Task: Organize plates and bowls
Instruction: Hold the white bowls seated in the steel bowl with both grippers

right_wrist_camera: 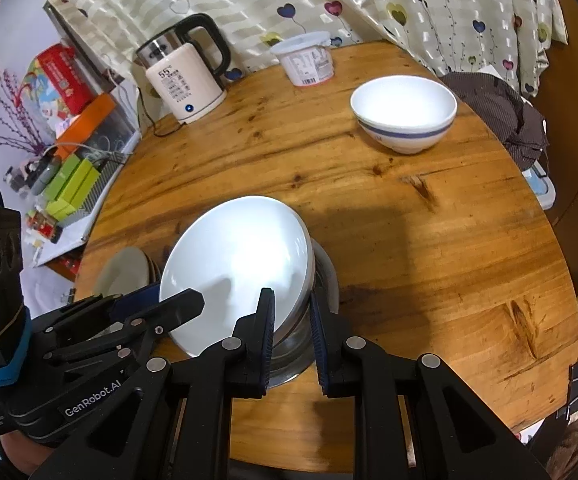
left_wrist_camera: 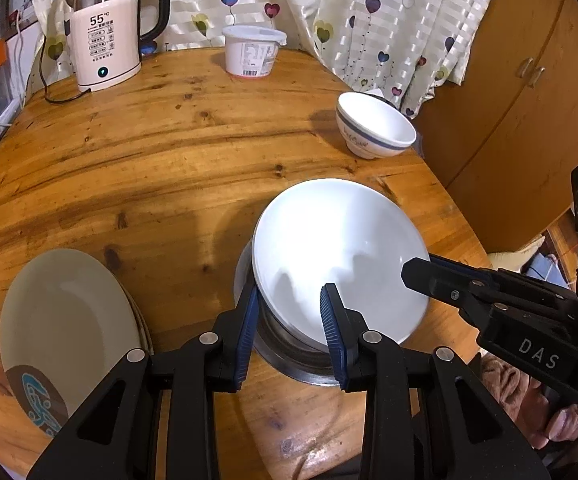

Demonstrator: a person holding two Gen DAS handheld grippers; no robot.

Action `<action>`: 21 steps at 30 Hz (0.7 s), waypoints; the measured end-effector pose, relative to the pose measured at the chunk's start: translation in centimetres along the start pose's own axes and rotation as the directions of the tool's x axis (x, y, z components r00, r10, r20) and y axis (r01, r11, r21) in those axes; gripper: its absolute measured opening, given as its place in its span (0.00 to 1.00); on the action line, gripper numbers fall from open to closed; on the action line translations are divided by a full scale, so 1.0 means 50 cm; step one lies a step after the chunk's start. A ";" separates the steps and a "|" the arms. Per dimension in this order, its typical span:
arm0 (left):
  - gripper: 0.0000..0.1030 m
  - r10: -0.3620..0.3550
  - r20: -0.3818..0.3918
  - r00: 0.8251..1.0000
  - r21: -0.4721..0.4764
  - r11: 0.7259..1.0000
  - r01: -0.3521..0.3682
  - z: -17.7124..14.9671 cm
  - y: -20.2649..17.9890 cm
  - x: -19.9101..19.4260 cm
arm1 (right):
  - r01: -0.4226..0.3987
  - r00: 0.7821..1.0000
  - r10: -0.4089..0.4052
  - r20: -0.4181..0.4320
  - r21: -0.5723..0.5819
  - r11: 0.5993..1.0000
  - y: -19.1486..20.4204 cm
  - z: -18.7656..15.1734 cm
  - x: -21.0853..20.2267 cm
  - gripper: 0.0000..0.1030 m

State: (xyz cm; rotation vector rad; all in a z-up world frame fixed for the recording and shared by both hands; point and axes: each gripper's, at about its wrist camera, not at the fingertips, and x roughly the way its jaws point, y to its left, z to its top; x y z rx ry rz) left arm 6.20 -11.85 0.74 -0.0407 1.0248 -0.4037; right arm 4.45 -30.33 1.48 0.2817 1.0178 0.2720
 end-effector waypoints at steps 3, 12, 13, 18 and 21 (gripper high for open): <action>0.32 0.001 -0.010 1.000 -0.004 1.000 -0.001 -0.002 0.003 0.007 | 0.002 1.000 -0.002 -0.011 0.001 1.000 -0.002 -0.002 0.008 0.17; 0.32 0.001 -0.032 0.999 -0.011 1.000 -0.002 -0.005 0.010 0.022 | 0.007 0.999 -0.007 -0.037 0.001 1.000 -0.004 -0.002 0.028 0.17; 0.32 0.001 -0.033 0.999 -0.012 1.000 -0.001 -0.006 0.010 0.022 | 0.008 0.999 -0.008 -0.038 0.000 1.000 -0.004 -0.001 0.029 0.17; 0.32 -0.003 -0.033 0.999 -0.012 1.000 0.003 -0.007 0.011 0.022 | 0.009 0.999 -0.009 -0.047 -0.006 1.000 -0.004 -0.002 0.032 0.19; 0.32 -0.005 -0.033 0.999 -0.011 1.000 0.004 -0.007 0.012 0.023 | 0.012 0.999 -0.012 -0.049 -0.008 1.000 -0.002 -0.003 0.034 0.19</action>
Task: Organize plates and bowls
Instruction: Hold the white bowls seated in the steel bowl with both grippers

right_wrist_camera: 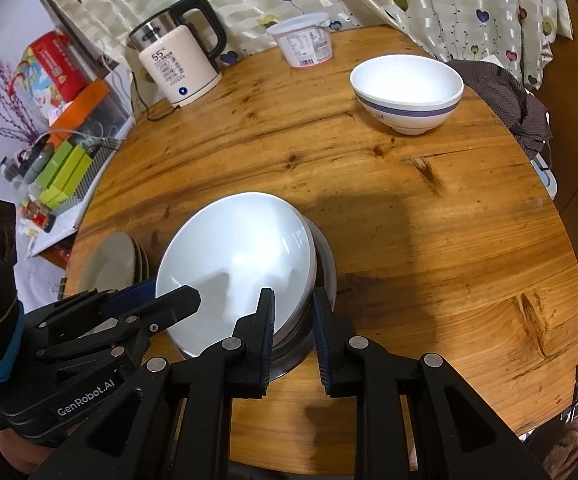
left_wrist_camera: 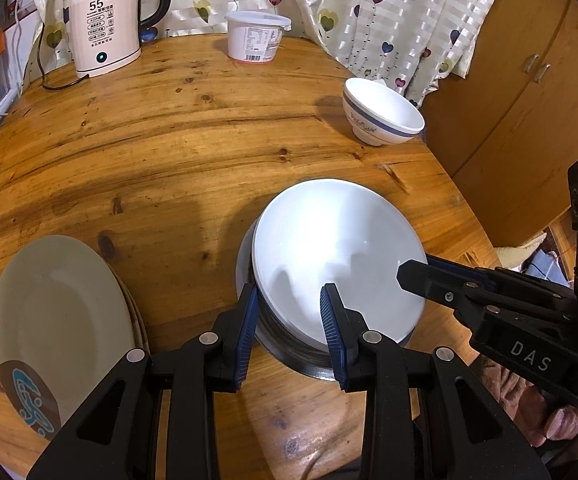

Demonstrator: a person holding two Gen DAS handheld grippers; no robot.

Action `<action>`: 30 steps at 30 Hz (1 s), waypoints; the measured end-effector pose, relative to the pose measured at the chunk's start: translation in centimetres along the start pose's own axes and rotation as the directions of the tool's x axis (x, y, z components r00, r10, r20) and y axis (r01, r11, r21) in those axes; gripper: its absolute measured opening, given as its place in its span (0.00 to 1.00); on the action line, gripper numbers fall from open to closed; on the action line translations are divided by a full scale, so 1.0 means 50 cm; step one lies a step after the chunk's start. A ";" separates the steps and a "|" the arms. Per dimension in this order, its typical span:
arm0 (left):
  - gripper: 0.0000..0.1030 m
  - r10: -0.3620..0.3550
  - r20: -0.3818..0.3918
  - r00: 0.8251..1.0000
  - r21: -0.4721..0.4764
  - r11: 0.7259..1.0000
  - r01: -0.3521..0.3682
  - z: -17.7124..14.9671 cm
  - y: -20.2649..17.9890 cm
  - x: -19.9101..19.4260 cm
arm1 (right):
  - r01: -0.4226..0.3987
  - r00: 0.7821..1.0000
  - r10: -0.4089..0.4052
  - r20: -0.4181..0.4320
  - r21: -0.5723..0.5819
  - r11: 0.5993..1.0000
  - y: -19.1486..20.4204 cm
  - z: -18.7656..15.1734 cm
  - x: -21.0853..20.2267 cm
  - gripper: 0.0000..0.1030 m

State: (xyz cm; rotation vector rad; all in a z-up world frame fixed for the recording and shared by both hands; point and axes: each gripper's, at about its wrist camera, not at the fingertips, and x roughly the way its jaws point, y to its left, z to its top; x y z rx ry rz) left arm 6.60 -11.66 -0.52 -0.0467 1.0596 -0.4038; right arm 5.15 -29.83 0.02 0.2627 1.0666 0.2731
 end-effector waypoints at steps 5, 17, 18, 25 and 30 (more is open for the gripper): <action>0.32 -0.007 0.000 1.000 0.001 1.000 0.007 -0.001 0.000 -0.001 | -0.001 1.000 0.001 -0.002 -0.003 1.000 0.000 0.000 0.001 0.20; 0.33 -0.017 0.022 1.000 -0.005 1.000 0.017 0.000 0.004 -0.013 | -0.007 1.000 0.007 0.011 -0.019 1.000 0.005 0.005 -0.010 0.20; 0.33 -0.019 0.022 1.000 -0.005 1.000 0.019 0.000 0.004 -0.013 | -0.006 1.000 0.007 0.012 -0.019 1.000 0.005 0.005 -0.011 0.20; 0.34 -0.027 0.042 0.999 -0.003 1.000 0.027 0.003 0.009 -0.025 | -0.011 0.999 0.012 0.032 -0.023 1.000 0.006 0.010 -0.024 0.21; 0.34 -0.027 0.061 0.998 -0.005 1.000 0.028 0.009 0.014 -0.037 | -0.014 0.999 0.015 0.048 -0.026 1.000 0.005 0.015 -0.036 0.21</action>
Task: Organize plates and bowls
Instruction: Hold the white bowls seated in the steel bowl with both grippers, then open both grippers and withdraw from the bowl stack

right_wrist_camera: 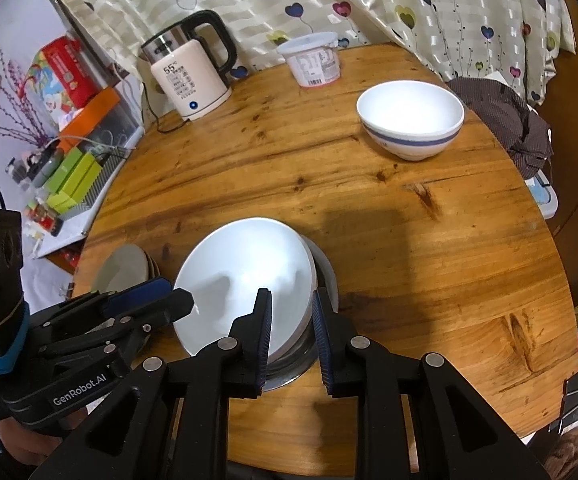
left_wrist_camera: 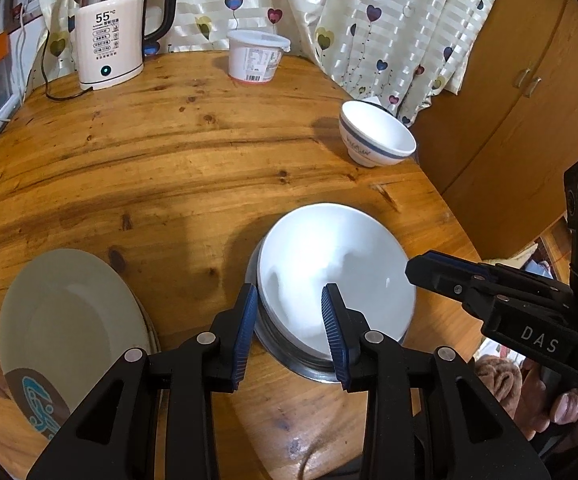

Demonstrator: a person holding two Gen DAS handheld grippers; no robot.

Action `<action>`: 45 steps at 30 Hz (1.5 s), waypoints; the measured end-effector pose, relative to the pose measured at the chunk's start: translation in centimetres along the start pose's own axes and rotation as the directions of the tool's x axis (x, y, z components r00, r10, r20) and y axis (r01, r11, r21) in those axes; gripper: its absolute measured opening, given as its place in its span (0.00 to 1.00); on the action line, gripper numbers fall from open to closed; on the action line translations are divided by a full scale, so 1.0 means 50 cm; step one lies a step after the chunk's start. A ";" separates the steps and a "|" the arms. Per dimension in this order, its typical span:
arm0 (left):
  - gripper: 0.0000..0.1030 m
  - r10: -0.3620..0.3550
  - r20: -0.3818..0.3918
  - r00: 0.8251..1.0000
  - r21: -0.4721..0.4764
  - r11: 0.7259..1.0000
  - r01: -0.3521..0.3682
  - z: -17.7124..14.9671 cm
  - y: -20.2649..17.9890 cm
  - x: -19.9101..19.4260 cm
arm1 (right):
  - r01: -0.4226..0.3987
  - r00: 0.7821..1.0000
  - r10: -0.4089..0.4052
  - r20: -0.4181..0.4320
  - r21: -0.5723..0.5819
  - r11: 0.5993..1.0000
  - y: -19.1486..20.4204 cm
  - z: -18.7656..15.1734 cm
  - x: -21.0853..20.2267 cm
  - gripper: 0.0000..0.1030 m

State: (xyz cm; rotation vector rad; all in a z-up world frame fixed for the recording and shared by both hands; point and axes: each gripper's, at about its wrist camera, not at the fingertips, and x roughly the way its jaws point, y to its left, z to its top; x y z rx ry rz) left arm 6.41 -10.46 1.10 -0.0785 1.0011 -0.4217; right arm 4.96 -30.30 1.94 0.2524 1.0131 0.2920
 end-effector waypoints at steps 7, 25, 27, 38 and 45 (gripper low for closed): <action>0.34 -0.001 0.019 1.000 -0.003 1.000 0.001 0.008 0.005 -0.010 | -0.007 1.000 0.007 0.014 -0.004 1.000 -0.003 0.008 -0.010 0.21; 0.34 0.001 0.027 1.000 -0.001 1.000 -0.001 0.020 0.006 -0.010 | -0.014 0.999 0.014 0.036 0.007 1.000 -0.016 0.022 -0.019 0.26; 0.34 0.001 0.027 1.000 0.001 1.000 -0.001 0.026 0.007 -0.010 | -0.012 0.999 0.012 0.036 0.010 1.000 -0.019 0.023 -0.019 0.26; 0.34 -0.003 0.019 1.000 0.019 1.000 0.003 0.053 -0.005 0.006 | -0.002 0.999 0.000 0.045 0.034 0.999 -0.038 0.034 -0.020 0.27; 0.34 -0.005 0.012 1.000 0.033 0.999 0.005 0.065 -0.013 0.017 | 0.008 0.998 -0.011 0.058 0.057 0.998 -0.060 0.041 -0.027 0.27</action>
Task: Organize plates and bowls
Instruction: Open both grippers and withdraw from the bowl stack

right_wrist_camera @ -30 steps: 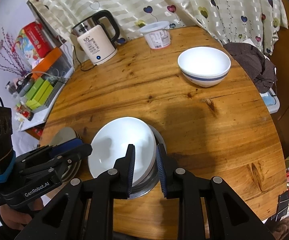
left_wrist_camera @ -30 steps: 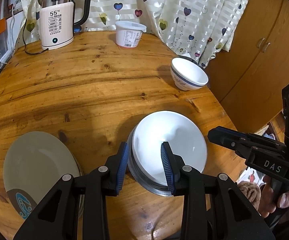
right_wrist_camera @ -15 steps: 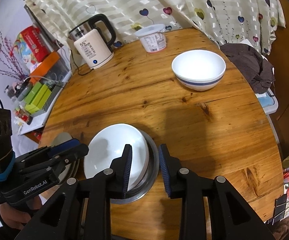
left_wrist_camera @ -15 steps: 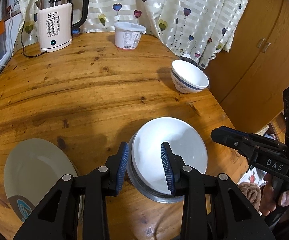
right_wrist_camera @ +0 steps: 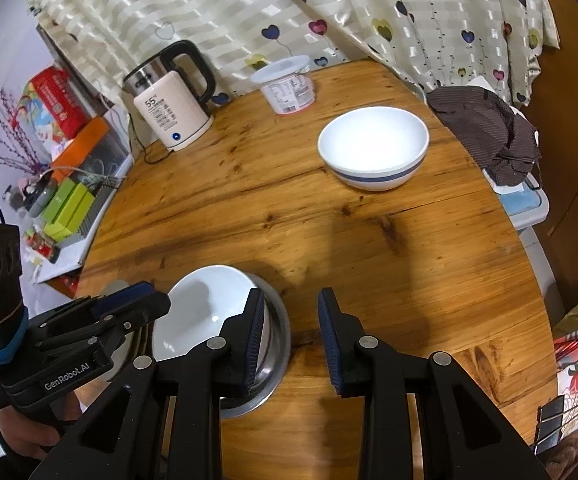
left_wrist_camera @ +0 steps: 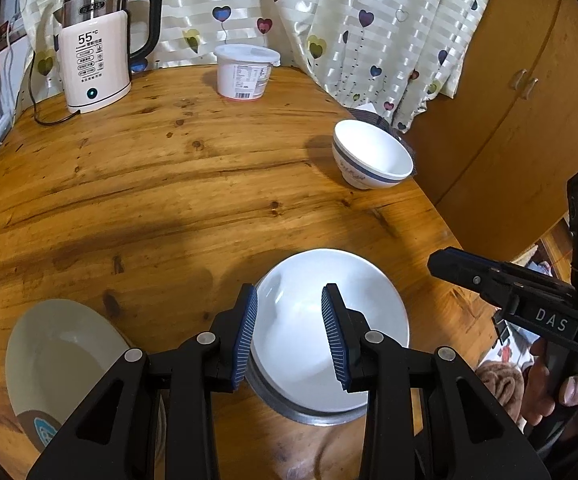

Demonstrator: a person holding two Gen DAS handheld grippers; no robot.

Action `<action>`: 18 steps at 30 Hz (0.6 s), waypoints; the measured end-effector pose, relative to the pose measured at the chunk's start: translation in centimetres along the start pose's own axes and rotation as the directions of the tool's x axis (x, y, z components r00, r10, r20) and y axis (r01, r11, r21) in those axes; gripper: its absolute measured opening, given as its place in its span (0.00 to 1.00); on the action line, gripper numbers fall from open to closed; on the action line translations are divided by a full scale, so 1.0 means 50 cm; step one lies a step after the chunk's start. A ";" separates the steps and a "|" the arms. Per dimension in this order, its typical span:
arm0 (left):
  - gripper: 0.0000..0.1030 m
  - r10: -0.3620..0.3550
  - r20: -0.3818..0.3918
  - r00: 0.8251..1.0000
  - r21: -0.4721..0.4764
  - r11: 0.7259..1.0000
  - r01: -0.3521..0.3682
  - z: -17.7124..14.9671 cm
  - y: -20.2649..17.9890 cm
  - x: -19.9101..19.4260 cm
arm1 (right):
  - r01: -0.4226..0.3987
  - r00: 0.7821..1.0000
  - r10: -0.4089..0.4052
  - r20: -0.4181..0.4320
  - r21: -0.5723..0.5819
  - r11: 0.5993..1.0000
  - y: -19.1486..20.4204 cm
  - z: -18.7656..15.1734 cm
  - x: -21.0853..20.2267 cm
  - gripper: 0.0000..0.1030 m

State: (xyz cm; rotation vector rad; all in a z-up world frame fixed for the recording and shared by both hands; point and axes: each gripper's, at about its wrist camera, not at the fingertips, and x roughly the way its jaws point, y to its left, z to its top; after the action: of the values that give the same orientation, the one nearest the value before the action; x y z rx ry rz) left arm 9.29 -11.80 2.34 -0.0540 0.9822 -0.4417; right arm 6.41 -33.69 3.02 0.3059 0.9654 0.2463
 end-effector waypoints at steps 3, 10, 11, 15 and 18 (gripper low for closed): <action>0.34 0.001 -0.002 1.000 0.000 1.000 -0.001 0.004 -0.002 0.004 | 0.004 1.000 -0.004 0.004 0.011 1.000 -0.008 0.002 -0.002 0.27; 0.34 0.006 -0.010 1.000 -0.019 1.000 -0.006 0.005 0.004 0.013 | 0.000 1.000 0.000 -0.004 0.018 1.000 -0.015 0.004 0.003 0.27; 0.34 0.008 -0.012 1.000 -0.024 1.000 -0.008 0.004 0.006 0.015 | -0.004 1.000 0.004 -0.009 0.017 1.000 -0.014 0.005 0.005 0.27; 0.34 0.009 -0.024 1.000 -0.039 0.999 -0.010 -0.003 0.012 0.021 | -0.023 0.999 0.023 -0.027 0.006 1.000 -0.006 0.001 0.018 0.27; 0.34 0.010 -0.033 0.999 -0.039 0.999 -0.011 -0.004 0.013 0.025 | -0.034 0.999 0.035 -0.040 0.005 0.999 -0.004 0.000 0.027 0.27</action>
State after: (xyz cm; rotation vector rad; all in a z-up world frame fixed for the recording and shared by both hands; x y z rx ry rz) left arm 9.94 -11.68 1.08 -0.0774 1.0227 -0.4149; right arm 7.15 -33.43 1.88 0.3227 1.0007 0.2828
